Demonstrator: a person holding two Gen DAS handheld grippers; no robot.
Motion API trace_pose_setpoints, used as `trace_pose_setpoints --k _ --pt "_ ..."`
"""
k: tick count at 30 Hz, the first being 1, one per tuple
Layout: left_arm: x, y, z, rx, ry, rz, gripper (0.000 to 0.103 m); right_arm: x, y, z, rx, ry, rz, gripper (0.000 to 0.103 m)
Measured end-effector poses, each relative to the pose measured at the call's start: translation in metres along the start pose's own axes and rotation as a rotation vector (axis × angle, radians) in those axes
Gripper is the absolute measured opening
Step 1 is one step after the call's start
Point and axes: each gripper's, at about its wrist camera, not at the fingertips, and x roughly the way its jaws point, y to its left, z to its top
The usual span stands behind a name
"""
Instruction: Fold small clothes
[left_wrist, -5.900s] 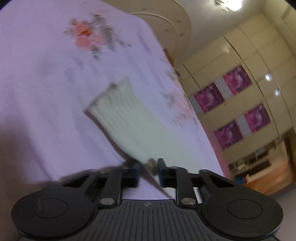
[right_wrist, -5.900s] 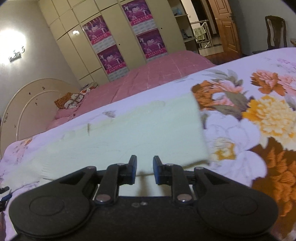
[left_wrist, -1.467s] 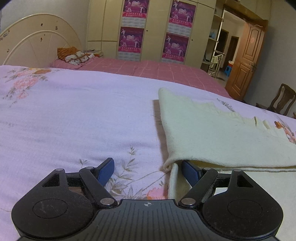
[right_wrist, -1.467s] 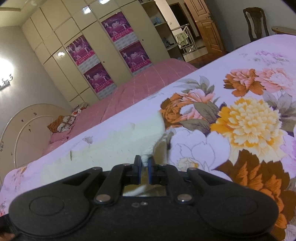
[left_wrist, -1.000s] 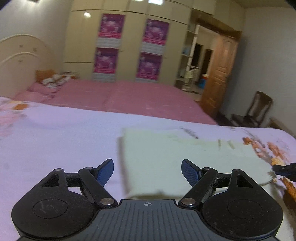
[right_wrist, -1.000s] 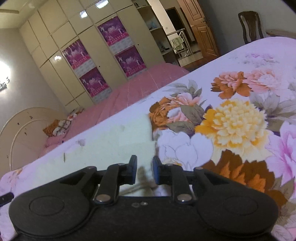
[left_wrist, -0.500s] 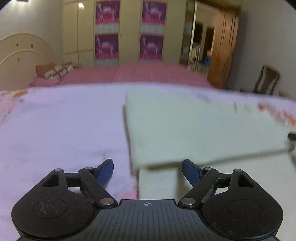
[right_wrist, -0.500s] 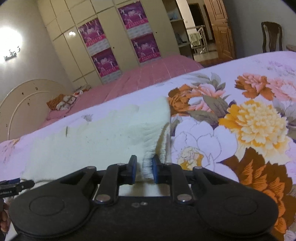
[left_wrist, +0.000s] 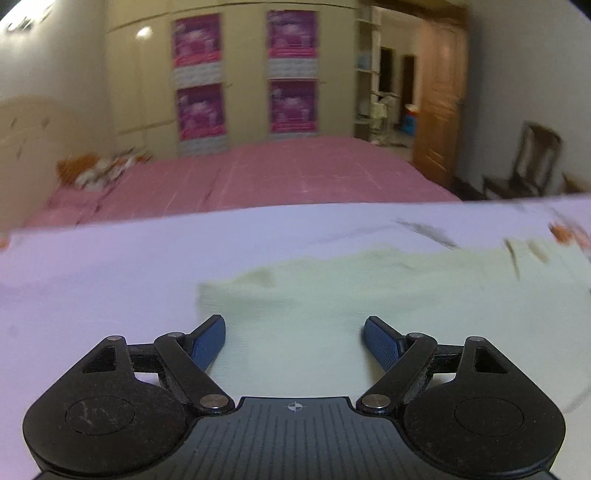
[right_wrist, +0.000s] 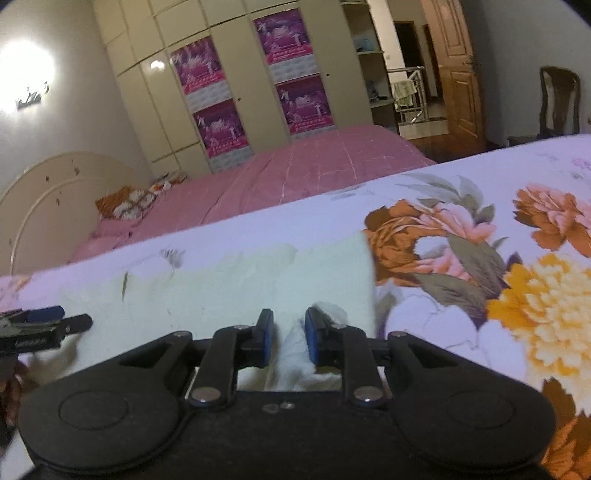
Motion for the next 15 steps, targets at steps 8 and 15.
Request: trace_pose_setpoints --k 8,15 --pt "-0.011 -0.001 0.004 0.02 -0.064 -0.003 0.085 -0.008 0.001 0.0 0.006 -0.031 -0.048 0.021" --pt "0.016 -0.035 0.008 0.138 -0.01 0.004 0.086 0.014 0.042 0.009 -0.044 -0.006 0.038 0.032"
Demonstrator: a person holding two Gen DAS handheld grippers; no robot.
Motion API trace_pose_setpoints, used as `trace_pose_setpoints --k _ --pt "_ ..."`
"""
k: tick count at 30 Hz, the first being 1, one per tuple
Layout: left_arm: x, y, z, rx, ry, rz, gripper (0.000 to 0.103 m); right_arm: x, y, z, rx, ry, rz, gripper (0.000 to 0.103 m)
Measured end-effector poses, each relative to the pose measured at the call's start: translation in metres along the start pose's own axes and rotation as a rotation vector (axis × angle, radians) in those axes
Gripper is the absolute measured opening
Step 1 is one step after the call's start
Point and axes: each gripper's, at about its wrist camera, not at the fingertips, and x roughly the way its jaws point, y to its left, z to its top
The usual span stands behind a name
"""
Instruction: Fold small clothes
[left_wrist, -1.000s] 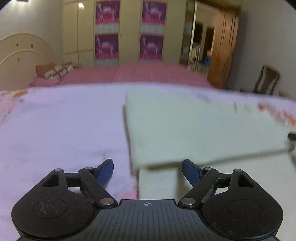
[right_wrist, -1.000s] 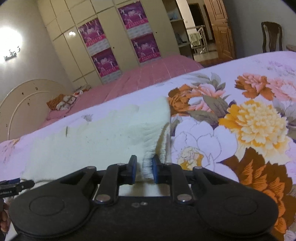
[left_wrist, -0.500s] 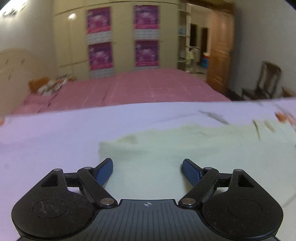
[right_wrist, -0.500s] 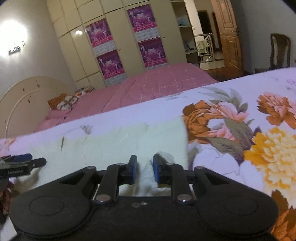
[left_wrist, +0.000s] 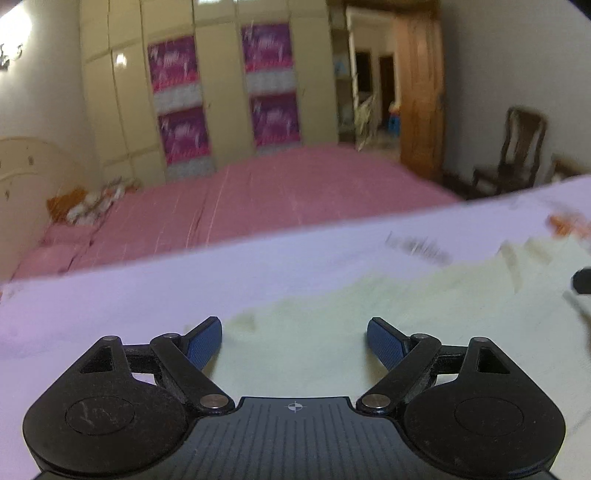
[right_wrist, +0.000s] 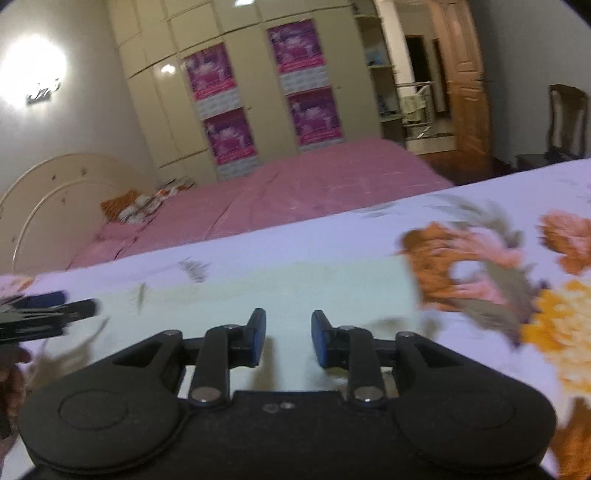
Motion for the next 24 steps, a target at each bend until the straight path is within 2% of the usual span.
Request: trace_pose_setpoints --k 2,4,8,11,13,15,18,21,22,24 --pt "0.001 0.01 -0.001 -0.067 0.008 -0.017 0.087 0.009 0.012 -0.005 -0.056 0.023 -0.002 0.034" --pt "-0.003 0.019 -0.006 -0.079 0.008 0.014 0.092 0.009 0.013 -0.01 -0.078 0.031 -0.037 0.031" --pt "-0.019 0.032 -0.021 -0.101 0.01 0.013 0.093 -0.019 -0.021 -0.013 -0.006 0.008 -0.136 0.028" --pt "-0.044 0.038 -0.029 -0.099 -0.017 0.007 0.092 -0.041 -0.04 -0.02 0.01 0.001 -0.166 0.026" --pt "-0.055 0.026 -0.042 -0.042 -0.007 0.036 0.092 -0.057 -0.043 -0.021 0.009 -0.02 -0.195 0.038" --pt "-0.06 0.026 -0.05 -0.054 -0.01 0.037 0.093 -0.068 -0.047 -0.025 0.031 -0.026 -0.178 0.038" --pt "-0.066 0.034 -0.053 -0.093 0.006 0.027 0.093 -0.062 -0.051 -0.036 0.046 0.05 -0.189 0.036" --pt "-0.077 0.041 -0.055 -0.1 0.017 0.028 0.092 -0.067 -0.05 -0.04 0.058 0.04 -0.209 0.035" --pt "-0.088 0.039 -0.052 -0.093 -0.008 0.047 0.092 -0.07 -0.048 -0.038 0.07 0.036 -0.22 0.036" --pt "-0.105 0.035 -0.046 -0.122 -0.075 0.007 0.092 -0.082 -0.04 -0.034 0.057 -0.011 -0.223 0.036"
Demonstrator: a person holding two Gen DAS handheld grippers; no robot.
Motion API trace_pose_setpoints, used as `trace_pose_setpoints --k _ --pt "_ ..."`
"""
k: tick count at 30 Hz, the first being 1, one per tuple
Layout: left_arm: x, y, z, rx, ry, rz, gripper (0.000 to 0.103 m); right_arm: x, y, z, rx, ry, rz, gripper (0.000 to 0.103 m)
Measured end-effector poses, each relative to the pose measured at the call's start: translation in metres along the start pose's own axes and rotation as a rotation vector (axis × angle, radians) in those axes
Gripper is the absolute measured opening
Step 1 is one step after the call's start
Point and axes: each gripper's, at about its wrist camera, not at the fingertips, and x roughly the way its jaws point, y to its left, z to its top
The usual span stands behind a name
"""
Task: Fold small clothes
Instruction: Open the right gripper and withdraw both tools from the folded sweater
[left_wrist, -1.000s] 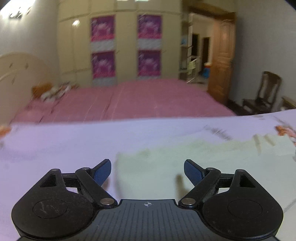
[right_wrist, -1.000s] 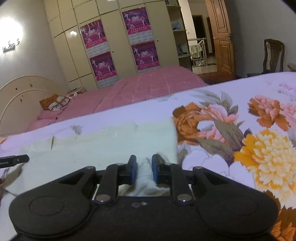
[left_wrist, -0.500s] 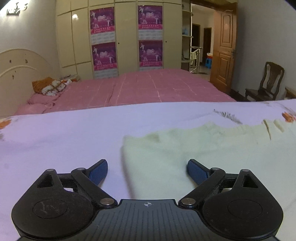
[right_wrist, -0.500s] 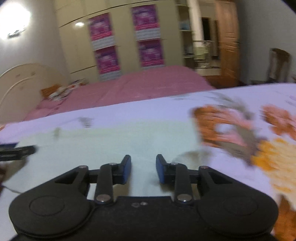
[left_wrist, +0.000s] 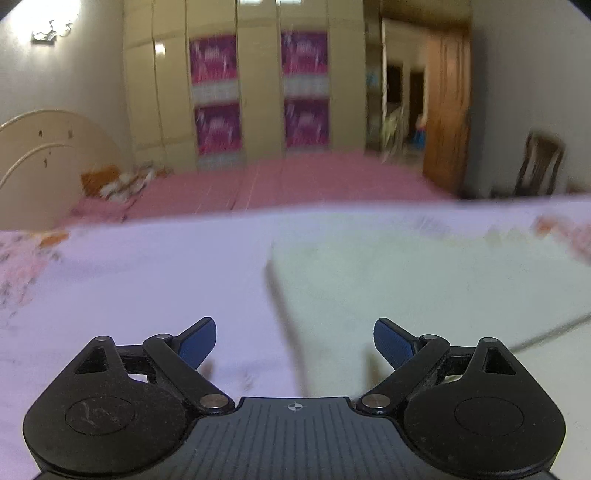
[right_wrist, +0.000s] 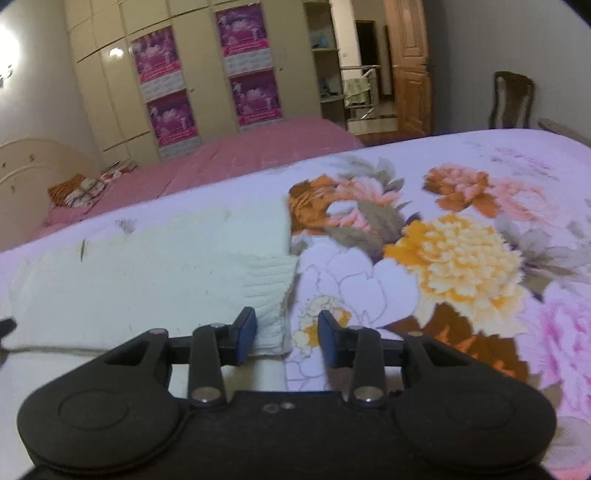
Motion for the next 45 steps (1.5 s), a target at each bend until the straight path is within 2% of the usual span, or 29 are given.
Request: trace_pose_setpoints --k 2,5,9,11,16,25,30,37,45 --pt "-0.005 -0.02 0.007 0.013 -0.023 -0.069 0.093 -0.004 0.013 0.003 -0.015 -0.023 0.044 0.036" --pt "0.009 -0.057 0.009 0.066 0.027 -0.113 0.093 0.008 0.047 0.0 -0.065 0.014 0.093 0.036" --pt "0.029 -0.08 -0.006 0.076 0.126 -0.086 0.093 0.021 0.082 -0.01 -0.13 0.038 0.091 0.035" --pt "0.027 -0.077 -0.015 0.071 0.108 -0.075 0.093 0.023 0.086 -0.016 -0.151 0.042 0.069 0.036" --pt "0.008 -0.065 -0.026 0.082 0.107 -0.046 0.094 0.016 0.064 -0.019 -0.112 0.023 0.002 0.036" --pt "-0.003 -0.059 -0.028 0.113 0.106 -0.009 0.096 0.014 0.06 -0.023 -0.146 0.031 0.004 0.039" --pt "-0.017 -0.055 -0.032 0.148 0.118 0.048 0.096 0.003 0.055 -0.024 -0.153 0.041 0.031 0.04" --pt "-0.072 -0.03 -0.052 0.11 0.128 0.092 0.096 -0.048 0.021 -0.031 -0.086 0.017 0.05 0.042" --pt "-0.143 -0.049 -0.08 0.058 0.145 0.091 0.096 -0.114 -0.007 -0.038 -0.034 0.008 0.108 0.04"
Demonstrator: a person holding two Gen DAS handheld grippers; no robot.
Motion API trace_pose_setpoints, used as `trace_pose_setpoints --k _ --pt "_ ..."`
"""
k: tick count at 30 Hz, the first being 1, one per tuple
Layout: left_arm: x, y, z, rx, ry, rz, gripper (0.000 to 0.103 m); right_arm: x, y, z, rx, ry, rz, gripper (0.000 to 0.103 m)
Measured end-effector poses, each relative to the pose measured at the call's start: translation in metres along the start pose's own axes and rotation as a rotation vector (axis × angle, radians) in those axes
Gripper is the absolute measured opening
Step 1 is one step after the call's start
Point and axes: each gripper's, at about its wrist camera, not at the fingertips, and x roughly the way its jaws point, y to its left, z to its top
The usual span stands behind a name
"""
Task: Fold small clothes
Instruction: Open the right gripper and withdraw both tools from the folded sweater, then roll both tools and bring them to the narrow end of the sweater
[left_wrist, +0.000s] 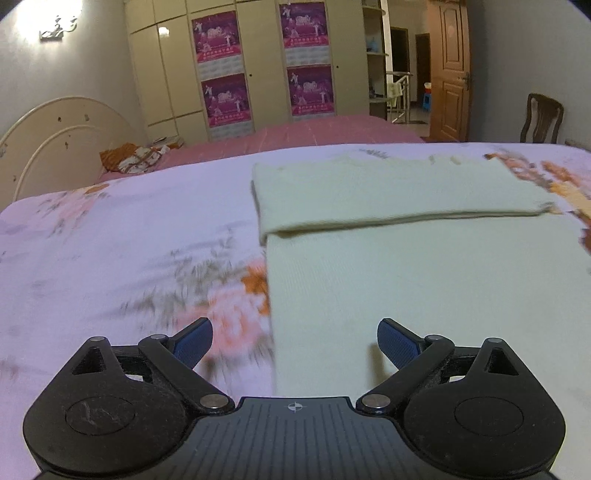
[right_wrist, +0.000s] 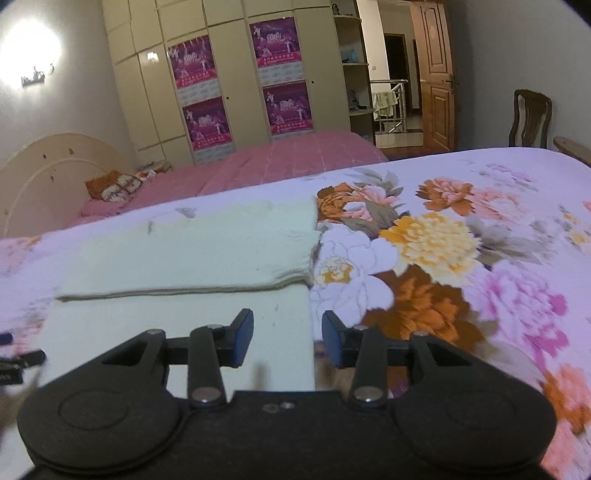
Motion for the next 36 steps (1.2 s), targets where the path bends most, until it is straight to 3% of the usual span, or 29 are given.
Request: trace_pose_setpoints --k 8,9,11,14,16,20,25,28,36 --pt "-0.081 -0.014 -0.036 0.014 0.015 -0.026 0.094 -0.092 -0.029 -0.032 0.07 0.045 0.087 0.037" --pt "-0.091 -0.015 -0.04 0.015 0.017 -0.035 0.091 -0.101 -0.032 -0.037 0.076 0.056 0.095 0.035" --pt "-0.106 -0.016 -0.049 0.025 0.044 -0.054 0.075 -0.119 -0.038 -0.048 0.089 0.073 0.108 0.033" --pt "-0.126 -0.007 -0.069 -0.001 0.087 -0.087 0.074 -0.138 -0.048 -0.064 0.142 0.108 0.154 0.032" --pt "-0.138 0.006 -0.085 -0.07 0.115 -0.135 0.073 -0.148 -0.052 -0.076 0.182 0.135 0.189 0.032" --pt "-0.149 0.032 -0.114 -0.246 0.189 -0.226 0.051 -0.156 -0.059 -0.104 0.291 0.218 0.3 0.032" --pt "-0.157 0.056 -0.142 -0.415 0.219 -0.321 0.05 -0.152 -0.064 -0.133 0.391 0.289 0.347 0.032" --pt "-0.146 0.067 -0.156 -0.486 0.248 -0.379 0.051 -0.145 -0.067 -0.144 0.424 0.315 0.351 0.032" --pt "-0.108 0.09 -0.169 -0.742 0.233 -0.58 0.051 -0.126 -0.067 -0.156 0.532 0.366 0.414 0.032"
